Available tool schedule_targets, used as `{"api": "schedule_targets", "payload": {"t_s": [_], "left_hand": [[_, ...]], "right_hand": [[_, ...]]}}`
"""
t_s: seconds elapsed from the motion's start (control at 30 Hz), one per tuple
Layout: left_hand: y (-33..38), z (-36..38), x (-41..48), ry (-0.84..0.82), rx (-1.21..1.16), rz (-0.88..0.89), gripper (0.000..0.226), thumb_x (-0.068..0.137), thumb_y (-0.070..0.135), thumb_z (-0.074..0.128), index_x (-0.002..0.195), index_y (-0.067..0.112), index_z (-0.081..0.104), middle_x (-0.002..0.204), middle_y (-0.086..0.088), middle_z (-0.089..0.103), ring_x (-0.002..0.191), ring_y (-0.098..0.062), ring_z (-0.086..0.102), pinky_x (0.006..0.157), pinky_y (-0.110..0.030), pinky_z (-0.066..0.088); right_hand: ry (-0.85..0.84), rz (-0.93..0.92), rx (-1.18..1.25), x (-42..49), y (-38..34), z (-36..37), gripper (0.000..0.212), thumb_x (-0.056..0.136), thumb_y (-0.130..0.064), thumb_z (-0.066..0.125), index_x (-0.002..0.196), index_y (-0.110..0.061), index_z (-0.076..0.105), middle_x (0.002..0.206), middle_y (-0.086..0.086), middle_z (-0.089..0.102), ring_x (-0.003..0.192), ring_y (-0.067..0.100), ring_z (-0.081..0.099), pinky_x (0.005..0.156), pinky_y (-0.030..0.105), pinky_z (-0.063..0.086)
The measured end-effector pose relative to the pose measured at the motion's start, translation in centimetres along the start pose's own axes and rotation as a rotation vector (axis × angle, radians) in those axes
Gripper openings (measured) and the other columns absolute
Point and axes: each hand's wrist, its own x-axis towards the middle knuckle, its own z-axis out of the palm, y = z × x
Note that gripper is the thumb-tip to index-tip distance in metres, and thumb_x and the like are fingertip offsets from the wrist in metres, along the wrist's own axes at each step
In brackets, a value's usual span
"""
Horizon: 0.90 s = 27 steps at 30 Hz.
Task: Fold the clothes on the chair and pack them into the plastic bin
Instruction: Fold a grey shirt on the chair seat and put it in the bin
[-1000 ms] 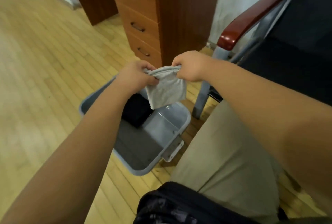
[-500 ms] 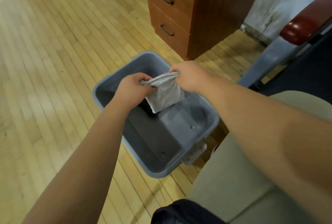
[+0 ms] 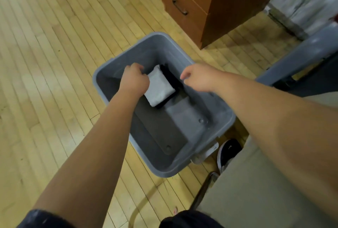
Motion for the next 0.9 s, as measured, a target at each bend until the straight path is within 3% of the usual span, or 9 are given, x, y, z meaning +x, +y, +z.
{"api": "schedule_targets", "payload": {"t_s": [0.1,0.13,0.2,0.3,0.37,0.5,0.6,0.7,0.9], "left_hand": [[-0.5,1.2,-1.0,-0.100,-0.033,-0.019,0.042,0.102,0.016,0.049,0.141,0.011,0.062,0.134,-0.017,0.065,0.114,-0.032,0.065,0.076,-0.041,0.052],[-0.4,1.4,-1.4,-0.124,-0.056,-0.035,0.041,0.102,0.017,0.049,0.140,0.013,0.063,0.129,-0.013,0.068,0.111,-0.030,0.066,0.075,-0.038,0.052],[-0.1,1.8,-2.2,-0.156,-0.109,-0.063,0.037,0.102,0.019,0.049,0.136,0.021,0.064,0.124,-0.003,0.069,0.108,-0.023,0.067,0.079,-0.033,0.053],[1.0,1.9,-3.2,-0.208,-0.147,-0.068,0.023,0.101,0.023,0.049,0.112,0.027,0.069,0.115,-0.002,0.072,0.106,-0.023,0.071,0.091,-0.044,0.060],[2.1,1.7,-3.9,-0.241,-0.152,-0.062,0.024,0.103,0.022,0.047,0.109,0.022,0.071,0.110,-0.005,0.075,0.104,-0.026,0.073,0.095,-0.050,0.060],[4.8,1.0,-5.3,-0.248,-0.140,0.004,0.031,0.104,0.020,0.045,0.114,0.010,0.072,0.098,0.001,0.076,0.100,-0.027,0.075,0.095,-0.052,0.059],[7.0,0.4,-6.4,-0.284,-0.143,0.087,0.029,0.102,0.021,0.051,0.111,0.001,0.071,0.103,-0.004,0.077,0.097,-0.023,0.076,0.096,-0.055,0.059],[9.7,-0.1,-8.0,-0.315,-0.167,0.170,0.023,0.104,0.023,0.055,0.109,0.009,0.073,0.106,-0.003,0.076,0.090,-0.013,0.076,0.092,-0.045,0.061],[16.1,0.5,-11.5,-0.351,-0.161,0.305,0.017,0.103,0.026,0.058,0.105,0.017,0.073,0.106,-0.001,0.077,0.090,-0.014,0.076,0.090,-0.042,0.063]], "right_hand": [[-0.084,0.017,-0.028,-0.9,0.4,-0.2,0.036,0.106,-0.014,0.047,0.132,-0.023,0.071,0.135,0.000,0.067,0.119,0.023,0.062,0.085,0.027,0.044],[-0.094,0.027,-0.029,-1.2,0.4,-0.3,0.037,0.107,-0.014,0.046,0.133,-0.022,0.070,0.132,0.001,0.068,0.116,0.023,0.062,0.080,0.027,0.046],[-0.101,0.041,-0.024,-1.5,0.5,-0.3,0.036,0.107,-0.013,0.045,0.131,-0.021,0.070,0.112,-0.003,0.070,0.107,0.021,0.063,0.066,0.025,0.045],[-0.101,0.056,0.002,-2.2,0.6,-0.4,0.036,0.107,-0.011,0.044,0.130,-0.021,0.071,0.090,-0.013,0.058,0.104,0.018,0.063,0.061,0.018,0.041],[-0.108,0.053,0.001,-3.1,0.3,-0.6,0.037,0.107,-0.009,0.043,0.130,-0.019,0.071,0.099,-0.010,0.061,0.104,0.017,0.061,0.064,0.017,0.043],[-0.102,0.072,-0.009,-5.1,0.1,-1.2,0.033,0.106,-0.006,0.044,0.125,-0.006,0.072,0.115,0.007,0.073,0.112,0.028,0.066,0.091,0.033,0.054],[-0.011,0.087,0.021,-6.4,0.8,-2.0,0.035,0.100,-0.001,0.046,0.124,0.002,0.073,0.119,0.020,0.074,0.114,0.036,0.068,0.097,0.045,0.057],[0.085,0.107,0.086,-8.0,2.3,-2.9,0.033,0.099,-0.002,0.049,0.118,-0.003,0.076,0.117,0.016,0.076,0.101,0.028,0.070,0.097,0.046,0.058],[0.311,0.151,0.248,-12.4,5.6,-5.3,0.028,0.104,-0.017,0.054,0.117,-0.005,0.076,0.119,0.016,0.074,0.118,0.034,0.067,0.104,0.047,0.053]]}}
